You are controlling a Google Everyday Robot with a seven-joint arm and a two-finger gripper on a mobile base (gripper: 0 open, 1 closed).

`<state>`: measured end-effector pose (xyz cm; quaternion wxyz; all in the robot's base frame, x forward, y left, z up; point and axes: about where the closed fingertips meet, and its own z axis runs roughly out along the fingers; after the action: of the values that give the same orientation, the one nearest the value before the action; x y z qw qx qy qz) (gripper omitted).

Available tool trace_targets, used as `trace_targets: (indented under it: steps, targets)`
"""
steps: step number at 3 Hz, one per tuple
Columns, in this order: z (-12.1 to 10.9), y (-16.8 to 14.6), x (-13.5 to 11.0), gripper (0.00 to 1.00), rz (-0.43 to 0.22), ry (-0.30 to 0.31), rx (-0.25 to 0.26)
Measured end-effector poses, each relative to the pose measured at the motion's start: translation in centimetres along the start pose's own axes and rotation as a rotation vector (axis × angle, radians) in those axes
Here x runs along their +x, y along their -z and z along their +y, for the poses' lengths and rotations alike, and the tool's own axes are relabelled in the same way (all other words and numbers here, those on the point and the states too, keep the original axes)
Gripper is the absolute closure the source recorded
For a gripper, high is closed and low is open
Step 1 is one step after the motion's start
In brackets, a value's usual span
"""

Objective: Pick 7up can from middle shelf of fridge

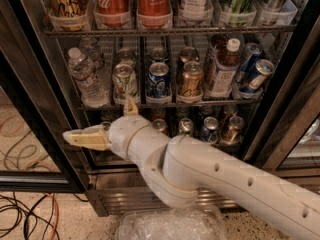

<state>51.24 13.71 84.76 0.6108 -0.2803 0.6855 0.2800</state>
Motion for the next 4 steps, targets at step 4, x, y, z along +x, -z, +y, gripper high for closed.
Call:
trace_targets:
  steps: [4]
  targets:
    - [5.5,-1.7,-3.1,0.00,-0.114,-0.123,0.031]
